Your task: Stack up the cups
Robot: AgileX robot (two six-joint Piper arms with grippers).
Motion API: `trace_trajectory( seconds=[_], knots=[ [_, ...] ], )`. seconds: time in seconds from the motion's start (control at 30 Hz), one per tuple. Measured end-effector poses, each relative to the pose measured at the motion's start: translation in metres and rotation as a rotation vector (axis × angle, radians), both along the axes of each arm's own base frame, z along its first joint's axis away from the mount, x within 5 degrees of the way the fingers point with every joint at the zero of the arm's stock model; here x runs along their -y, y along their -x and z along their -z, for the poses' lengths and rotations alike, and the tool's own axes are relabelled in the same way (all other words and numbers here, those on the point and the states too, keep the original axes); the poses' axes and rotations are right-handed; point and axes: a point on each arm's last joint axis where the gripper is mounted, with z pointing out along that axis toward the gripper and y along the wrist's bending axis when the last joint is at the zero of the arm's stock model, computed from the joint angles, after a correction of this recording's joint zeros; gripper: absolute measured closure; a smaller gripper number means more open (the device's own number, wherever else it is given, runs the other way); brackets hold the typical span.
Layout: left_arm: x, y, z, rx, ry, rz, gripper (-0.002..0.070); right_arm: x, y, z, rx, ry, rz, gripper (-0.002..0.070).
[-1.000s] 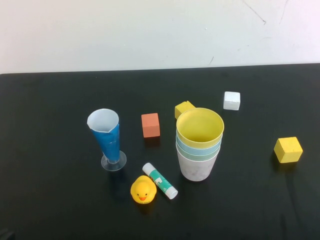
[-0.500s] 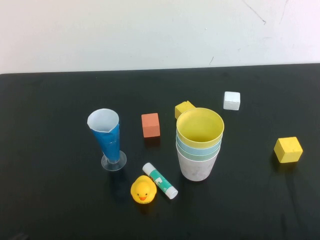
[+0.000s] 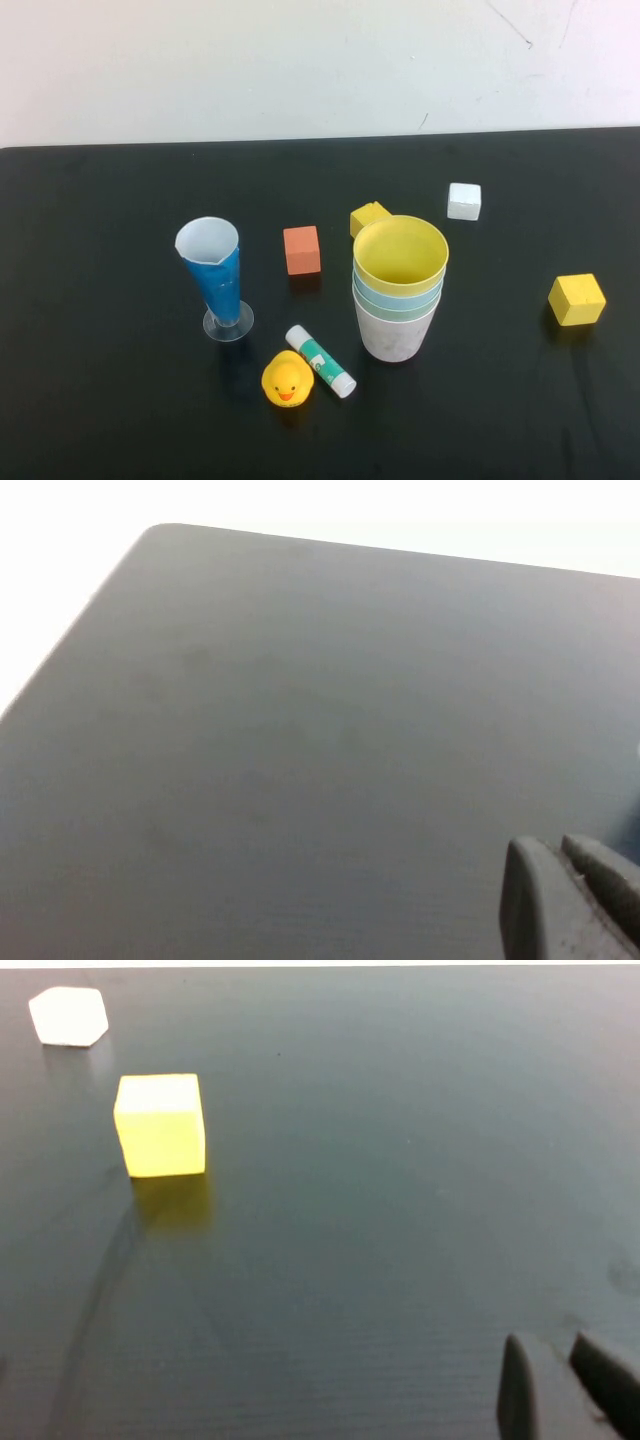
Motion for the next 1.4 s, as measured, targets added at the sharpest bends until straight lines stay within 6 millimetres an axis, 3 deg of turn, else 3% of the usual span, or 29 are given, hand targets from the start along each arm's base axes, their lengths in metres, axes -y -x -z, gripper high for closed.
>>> trace_trajectory(
  seconds=[0.37, 0.73, 1.4],
  knots=[
    [-0.008, 0.004, 0.014, -0.168, -0.075, -0.100, 0.0676, 0.000, 0.000, 0.000, 0.000, 0.002, 0.000, 0.0612],
    [-0.006, 0.010, 0.010, -0.079, -0.046, -0.099, 0.0676, 0.000, 0.000, 0.000, 0.000, 0.002, 0.000, 0.0612],
    [-0.005, 0.010, 0.010, -0.080, -0.028, -0.094, 0.0676, 0.000, 0.000, 0.000, 0.000, 0.002, 0.000, 0.0612]
  ],
)
